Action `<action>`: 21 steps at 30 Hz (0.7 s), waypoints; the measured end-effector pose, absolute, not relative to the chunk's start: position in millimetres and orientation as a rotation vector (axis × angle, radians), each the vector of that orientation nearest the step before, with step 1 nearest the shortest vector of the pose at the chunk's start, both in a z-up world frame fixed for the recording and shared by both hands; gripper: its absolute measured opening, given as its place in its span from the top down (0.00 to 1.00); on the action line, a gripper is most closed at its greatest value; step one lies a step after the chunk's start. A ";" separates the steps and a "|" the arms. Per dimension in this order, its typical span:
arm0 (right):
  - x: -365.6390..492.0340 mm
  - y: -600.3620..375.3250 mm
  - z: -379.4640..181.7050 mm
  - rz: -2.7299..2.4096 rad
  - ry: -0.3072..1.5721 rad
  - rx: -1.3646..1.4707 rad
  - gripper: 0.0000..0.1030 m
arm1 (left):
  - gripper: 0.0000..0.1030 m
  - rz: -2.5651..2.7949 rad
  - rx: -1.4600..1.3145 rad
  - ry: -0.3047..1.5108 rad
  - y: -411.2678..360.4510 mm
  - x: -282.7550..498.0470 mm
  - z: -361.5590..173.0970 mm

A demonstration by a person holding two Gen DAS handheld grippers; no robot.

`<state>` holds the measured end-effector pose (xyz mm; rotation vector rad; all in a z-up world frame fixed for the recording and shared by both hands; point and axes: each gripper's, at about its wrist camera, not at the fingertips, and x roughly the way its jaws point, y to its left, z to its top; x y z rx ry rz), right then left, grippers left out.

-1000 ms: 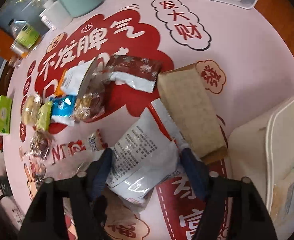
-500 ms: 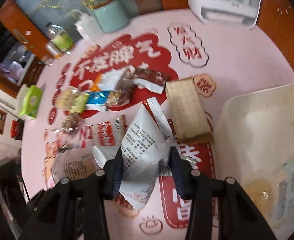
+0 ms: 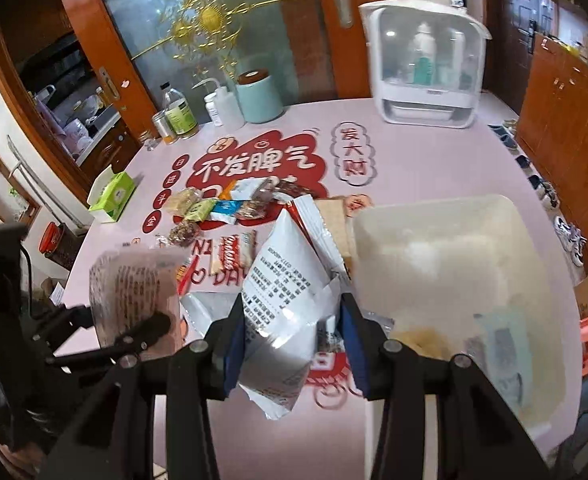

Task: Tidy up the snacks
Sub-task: 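Lift the clear bags into the white tray and open both grippers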

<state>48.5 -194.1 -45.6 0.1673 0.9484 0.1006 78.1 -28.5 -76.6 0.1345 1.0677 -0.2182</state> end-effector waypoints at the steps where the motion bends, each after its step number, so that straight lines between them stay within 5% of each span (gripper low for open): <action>1: 42.4 -201.7 -45.0 0.092 0.948 0.169 0.57 | 0.43 -0.230 0.145 1.058 -37.1 74.4 -73.3; 21: -22.9 -344.9 -39.0 -0.080 0.897 0.191 0.54 | 0.43 -0.413 0.256 0.987 -217.2 45.3 -55.6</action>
